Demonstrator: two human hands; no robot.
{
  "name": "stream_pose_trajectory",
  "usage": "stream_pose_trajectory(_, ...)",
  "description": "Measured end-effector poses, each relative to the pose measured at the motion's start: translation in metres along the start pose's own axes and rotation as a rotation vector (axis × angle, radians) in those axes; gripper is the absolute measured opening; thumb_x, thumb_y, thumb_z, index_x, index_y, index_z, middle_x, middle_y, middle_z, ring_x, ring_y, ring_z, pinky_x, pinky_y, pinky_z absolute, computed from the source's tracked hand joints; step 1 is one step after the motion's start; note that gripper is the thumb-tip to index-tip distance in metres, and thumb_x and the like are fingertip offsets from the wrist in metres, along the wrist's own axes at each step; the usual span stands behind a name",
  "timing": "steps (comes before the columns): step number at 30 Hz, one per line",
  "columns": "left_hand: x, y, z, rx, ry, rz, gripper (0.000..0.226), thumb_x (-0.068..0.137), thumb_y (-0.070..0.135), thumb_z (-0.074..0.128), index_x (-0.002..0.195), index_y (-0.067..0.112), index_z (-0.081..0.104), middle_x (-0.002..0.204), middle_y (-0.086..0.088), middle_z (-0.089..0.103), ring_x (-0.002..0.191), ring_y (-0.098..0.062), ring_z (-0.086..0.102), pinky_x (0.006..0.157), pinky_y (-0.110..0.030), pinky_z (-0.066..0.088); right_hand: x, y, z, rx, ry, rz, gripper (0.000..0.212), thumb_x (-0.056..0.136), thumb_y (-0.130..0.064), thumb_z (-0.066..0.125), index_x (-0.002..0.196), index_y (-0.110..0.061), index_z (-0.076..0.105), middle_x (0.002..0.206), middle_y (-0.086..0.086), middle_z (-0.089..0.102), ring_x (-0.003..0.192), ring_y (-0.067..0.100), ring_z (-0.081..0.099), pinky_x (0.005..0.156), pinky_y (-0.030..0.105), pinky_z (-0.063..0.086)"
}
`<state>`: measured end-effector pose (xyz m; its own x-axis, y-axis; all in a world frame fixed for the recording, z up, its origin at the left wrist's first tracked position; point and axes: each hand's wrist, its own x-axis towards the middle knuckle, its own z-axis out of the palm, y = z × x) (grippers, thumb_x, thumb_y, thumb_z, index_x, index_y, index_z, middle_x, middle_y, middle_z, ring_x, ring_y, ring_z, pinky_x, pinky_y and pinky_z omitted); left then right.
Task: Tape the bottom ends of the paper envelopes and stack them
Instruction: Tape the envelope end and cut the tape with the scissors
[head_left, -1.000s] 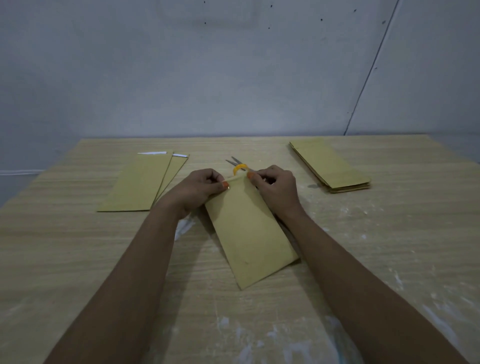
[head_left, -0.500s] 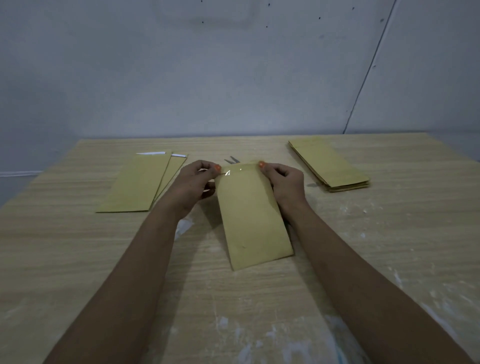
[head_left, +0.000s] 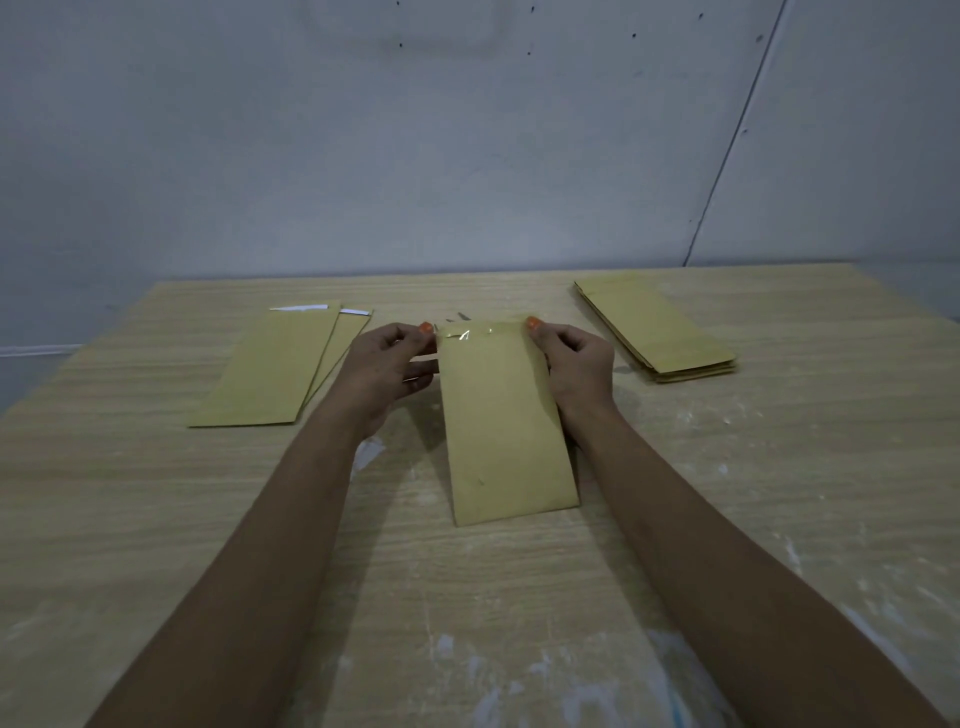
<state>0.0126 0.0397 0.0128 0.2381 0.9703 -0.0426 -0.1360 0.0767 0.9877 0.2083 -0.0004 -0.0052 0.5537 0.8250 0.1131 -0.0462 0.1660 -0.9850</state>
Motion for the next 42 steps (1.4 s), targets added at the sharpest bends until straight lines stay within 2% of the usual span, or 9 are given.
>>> stream_pose_trajectory(11, 0.002, -0.006, 0.002, 0.084, 0.024, 0.013, 0.016, 0.097, 0.018, 0.062, 0.088, 0.009, 0.072, 0.073, 0.001, 0.071, 0.064, -0.01, 0.065, 0.065, -0.019, 0.056, 0.001, 0.003, 0.0, 0.008, -0.024, 0.022, 0.019, 0.088, -0.025, 0.074, 0.075, -0.011, 0.075, 0.067, -0.002, 0.065, 0.066, 0.013, 0.055, 0.067, 0.033, 0.048)
stream_pose_trajectory(16, 0.0, -0.005, 0.005, 0.129, 0.057, 0.055, 0.023, 0.098, 0.014, 0.06, 0.079, 0.006, 0.069, 0.071, -0.01, 0.053, 0.062, -0.015, 0.051, 0.063, -0.022, 0.054, -0.001, 0.002, 0.001, -0.011, -0.047, 0.011, 0.023, 0.089, -0.027, 0.072, 0.071, -0.012, 0.073, 0.066, -0.002, 0.064, 0.064, 0.011, 0.053, 0.067, 0.031, 0.048)
stream_pose_trajectory(20, -0.001, -0.005, 0.014, 0.096, 0.127, 0.05, 0.024, 0.097, 0.017, 0.061, 0.076, 0.009, 0.069, 0.067, -0.003, 0.064, 0.061, -0.015, 0.059, 0.062, -0.025, 0.052, -0.001, 0.0, 0.001, -0.001, -0.056, 0.019, 0.024, 0.089, -0.028, 0.072, 0.07, -0.013, 0.072, 0.069, 0.0, 0.064, 0.066, 0.012, 0.054, 0.068, 0.032, 0.048)
stream_pose_trajectory(23, -0.003, -0.009, 0.016, 0.149, 0.081, 0.066, 0.024, 0.095, 0.024, 0.066, 0.087, 0.002, 0.074, 0.079, -0.007, 0.07, 0.071, -0.017, 0.066, 0.065, -0.024, 0.055, -0.001, 0.0, 0.001, -0.004, -0.063, 0.023, 0.023, 0.09, -0.028, 0.072, 0.072, -0.013, 0.073, 0.07, 0.0, 0.065, 0.067, 0.012, 0.054, 0.068, 0.033, 0.049)
stream_pose_trajectory(26, -0.006, -0.01, 0.018, 0.143, 0.085, 0.107, 0.018, 0.094, 0.018, 0.066, 0.087, 0.003, 0.074, 0.079, -0.009, 0.07, 0.069, -0.015, 0.067, 0.065, -0.024, 0.057, 0.0, 0.0, -0.002, -0.029, -0.075, -0.004, 0.016, 0.09, -0.031, 0.071, 0.087, -0.015, 0.075, 0.079, -0.003, 0.068, 0.074, 0.011, 0.059, 0.072, 0.029, 0.051)
stream_pose_trajectory(28, -0.006, -0.009, 0.02, 0.101, 0.12, 0.12, 0.016, 0.094, 0.016, 0.066, 0.086, 0.004, 0.073, 0.074, -0.007, 0.069, 0.061, -0.012, 0.066, 0.062, -0.023, 0.057, 0.001, 0.0, -0.005, -0.149, -0.074, -0.102, 0.023, 0.09, -0.033, 0.071, 0.109, -0.021, 0.068, 0.087, -0.006, 0.066, 0.077, 0.006, 0.059, 0.072, 0.016, 0.049)
stream_pose_trajectory(31, -0.004, -0.009, 0.022, 0.019, 0.179, 0.123, 0.015, 0.093, 0.014, 0.067, 0.082, 0.007, 0.074, 0.07, -0.004, 0.07, 0.059, -0.013, 0.067, 0.06, -0.024, 0.056, -0.002, -0.005, -0.007, -0.305, -0.078, -0.242, 0.034, 0.087, -0.036, 0.073, 0.112, -0.021, 0.055, 0.088, -0.009, 0.061, 0.064, -0.004, 0.052, 0.061, 0.012, 0.044)
stream_pose_trajectory(37, 0.0, -0.01, 0.023, -0.112, 0.308, 0.144, 0.017, 0.094, 0.014, 0.066, 0.08, 0.008, 0.073, 0.078, -0.009, 0.066, 0.066, -0.017, 0.066, 0.064, -0.026, 0.058, -0.017, -0.005, 0.002, -0.902, -0.185, -0.559, 0.065, 0.072, -0.069, 0.069, 0.111, -0.021, 0.045, 0.107, -0.003, 0.047, 0.09, 0.015, 0.052, 0.073, 0.033, 0.046)
stream_pose_trajectory(42, 0.004, -0.01, 0.019, -0.176, 0.419, 0.098, 0.024, 0.094, 0.014, 0.067, 0.071, 0.009, 0.068, 0.084, -0.01, 0.063, 0.076, -0.021, 0.065, 0.065, -0.027, 0.059, -0.023, -0.003, 0.008, -1.141, -0.247, -0.575, 0.101, 0.056, -0.088, 0.063, 0.132, -0.024, 0.042, 0.127, 0.002, 0.042, 0.113, 0.024, 0.048, 0.092, 0.046, 0.043)
